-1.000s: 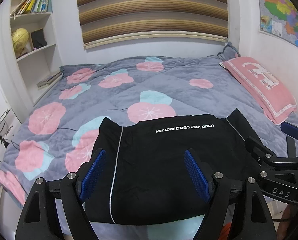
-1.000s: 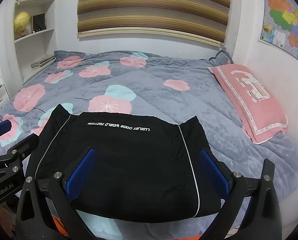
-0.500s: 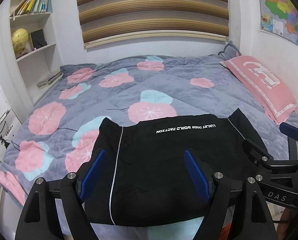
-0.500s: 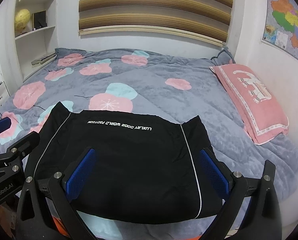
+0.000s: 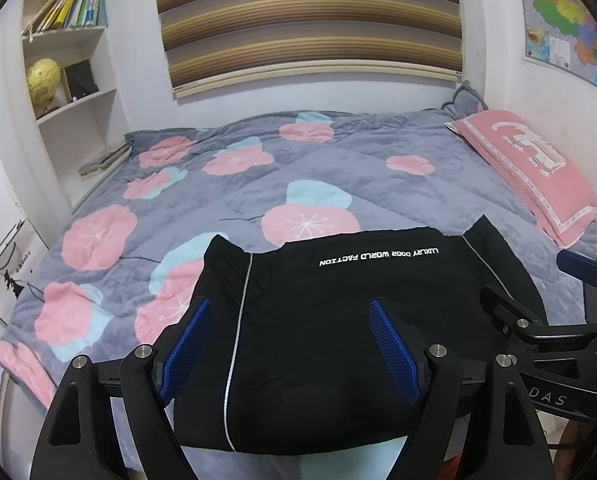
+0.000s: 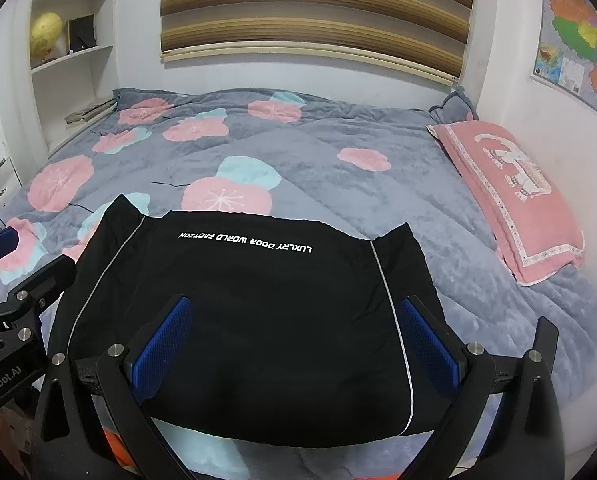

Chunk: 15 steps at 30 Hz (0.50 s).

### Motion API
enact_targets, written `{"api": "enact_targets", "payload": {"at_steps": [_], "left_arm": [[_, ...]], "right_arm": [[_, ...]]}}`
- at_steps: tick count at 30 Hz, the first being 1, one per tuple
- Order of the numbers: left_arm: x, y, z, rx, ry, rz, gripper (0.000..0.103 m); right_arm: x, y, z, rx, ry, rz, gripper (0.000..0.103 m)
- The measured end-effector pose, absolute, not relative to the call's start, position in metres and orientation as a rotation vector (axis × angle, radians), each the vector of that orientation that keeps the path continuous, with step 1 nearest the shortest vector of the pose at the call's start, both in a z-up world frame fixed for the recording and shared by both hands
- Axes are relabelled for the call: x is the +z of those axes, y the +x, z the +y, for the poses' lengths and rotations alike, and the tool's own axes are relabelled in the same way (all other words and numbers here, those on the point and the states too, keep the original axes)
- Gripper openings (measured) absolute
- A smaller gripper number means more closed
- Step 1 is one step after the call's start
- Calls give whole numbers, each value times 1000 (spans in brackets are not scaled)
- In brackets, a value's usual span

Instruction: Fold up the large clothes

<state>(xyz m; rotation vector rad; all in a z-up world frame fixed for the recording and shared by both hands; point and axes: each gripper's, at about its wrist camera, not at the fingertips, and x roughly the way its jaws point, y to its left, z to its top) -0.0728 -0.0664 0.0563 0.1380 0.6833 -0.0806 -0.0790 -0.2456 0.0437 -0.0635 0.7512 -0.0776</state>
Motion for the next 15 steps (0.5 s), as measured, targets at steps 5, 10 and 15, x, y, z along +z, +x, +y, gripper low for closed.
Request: {"api": "enact_targets", "payload": {"at_steps": [5, 10, 15], "left_arm": [[56, -73, -66, -75, 138, 683, 81], [55, -74, -65, -55, 157, 668, 81], [55, -74, -66, -40, 166, 669, 81]], "right_arm": [[41, -78, -246, -73, -60, 757, 103], [40, -78, -246, -72, -58, 762, 103], [39, -77, -245, -72, -56, 764, 103]]}}
